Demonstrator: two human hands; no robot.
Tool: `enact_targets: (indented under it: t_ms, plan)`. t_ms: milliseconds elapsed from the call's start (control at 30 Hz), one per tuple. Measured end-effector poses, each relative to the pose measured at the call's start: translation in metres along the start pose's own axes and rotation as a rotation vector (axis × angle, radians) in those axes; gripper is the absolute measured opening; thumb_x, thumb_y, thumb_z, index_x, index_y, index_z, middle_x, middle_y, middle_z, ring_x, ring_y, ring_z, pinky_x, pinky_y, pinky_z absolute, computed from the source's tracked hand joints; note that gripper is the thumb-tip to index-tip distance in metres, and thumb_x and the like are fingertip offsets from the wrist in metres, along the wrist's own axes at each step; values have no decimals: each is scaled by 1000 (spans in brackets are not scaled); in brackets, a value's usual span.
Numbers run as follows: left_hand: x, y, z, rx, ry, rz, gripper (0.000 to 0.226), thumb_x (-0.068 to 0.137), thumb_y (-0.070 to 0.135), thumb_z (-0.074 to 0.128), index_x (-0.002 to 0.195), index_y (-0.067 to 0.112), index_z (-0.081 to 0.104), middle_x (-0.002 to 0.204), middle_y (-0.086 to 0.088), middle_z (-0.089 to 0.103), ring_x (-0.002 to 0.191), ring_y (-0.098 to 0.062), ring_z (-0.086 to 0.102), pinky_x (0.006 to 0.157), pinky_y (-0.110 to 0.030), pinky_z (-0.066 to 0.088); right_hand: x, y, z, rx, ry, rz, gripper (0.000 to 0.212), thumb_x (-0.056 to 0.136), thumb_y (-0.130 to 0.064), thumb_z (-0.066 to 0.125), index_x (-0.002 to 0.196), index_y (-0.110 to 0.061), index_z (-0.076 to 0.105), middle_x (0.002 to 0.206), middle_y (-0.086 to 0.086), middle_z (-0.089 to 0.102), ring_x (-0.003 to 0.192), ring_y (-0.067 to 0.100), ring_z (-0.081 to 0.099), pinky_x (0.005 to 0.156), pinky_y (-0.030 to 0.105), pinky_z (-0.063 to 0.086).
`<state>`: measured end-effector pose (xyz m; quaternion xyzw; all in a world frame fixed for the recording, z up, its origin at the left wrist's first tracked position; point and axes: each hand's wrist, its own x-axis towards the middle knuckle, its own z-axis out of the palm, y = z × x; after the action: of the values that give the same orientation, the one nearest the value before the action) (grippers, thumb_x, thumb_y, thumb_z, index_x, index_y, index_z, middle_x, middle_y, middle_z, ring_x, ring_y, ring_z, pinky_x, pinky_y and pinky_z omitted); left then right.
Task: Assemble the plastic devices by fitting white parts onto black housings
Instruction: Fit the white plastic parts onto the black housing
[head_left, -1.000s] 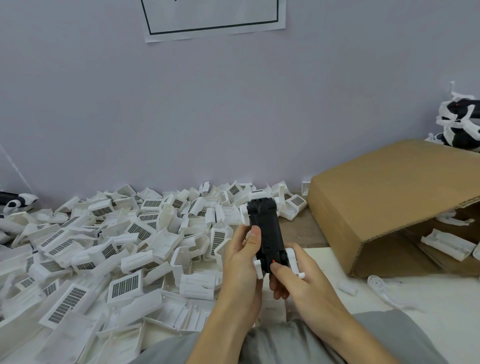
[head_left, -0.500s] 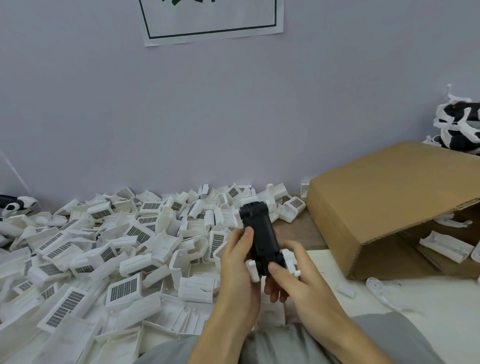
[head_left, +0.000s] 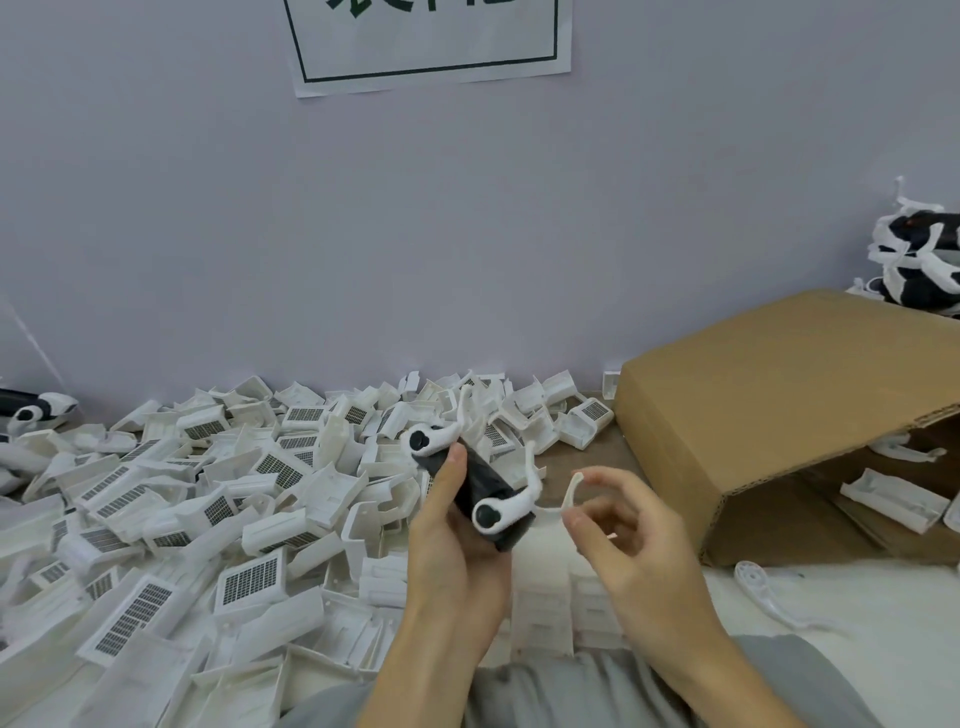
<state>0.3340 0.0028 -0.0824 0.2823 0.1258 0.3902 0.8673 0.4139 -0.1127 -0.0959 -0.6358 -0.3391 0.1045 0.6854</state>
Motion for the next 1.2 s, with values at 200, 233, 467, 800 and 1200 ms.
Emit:
enact_targets:
  t_ms: [200, 233, 467, 800, 1200]
  plan:
    - [-2, 4, 4, -36, 17, -18, 25, 86, 23, 66, 63, 23, 75, 62, 2, 65, 47, -14, 62, 40, -20, 45, 2, -2, -11, -262, -65, -34, 3, 87, -29, 73, 86, -26, 74, 79, -5, 70, 75, 12, 64, 64, 25, 49]
    - [-1, 4, 3, -41, 19, -22, 23, 85, 25, 66, 64, 22, 75, 64, 2, 66, 49, -14, 63, 41, -21, 46, 2, -2, -14, -310, -72, -40, 4, 88, -29, 72, 85, -27, 74, 80, -9, 71, 77, 10, 64, 65, 24, 49]
    - [-1, 4, 3, 146, 16, -5, 36, 66, 34, 78, 94, 13, 68, 80, -10, 71, 61, -17, 67, 51, -26, 54, 0, 3, -42, -767, -244, 35, 18, 88, -28, 73, 90, -44, 65, 89, -15, 66, 84, 4, 59, 70, 12, 42]
    - [-1, -2, 6, 328, 79, -40, 33, 68, 42, 77, 85, 15, 68, 67, 0, 64, 52, -11, 59, 44, -22, 46, -1, 9, -40, -865, -314, 158, 11, 86, -32, 72, 95, -36, 67, 77, -3, 66, 78, 0, 55, 67, 10, 40]
    - [-1, -6, 4, 397, 92, 48, 58, 60, 35, 79, 108, 4, 67, 90, -12, 74, 75, -20, 71, 60, -35, 55, 5, 6, -41, -554, 64, 130, 18, 85, -13, 66, 79, -30, 63, 74, -10, 70, 66, 10, 66, 64, 26, 50]
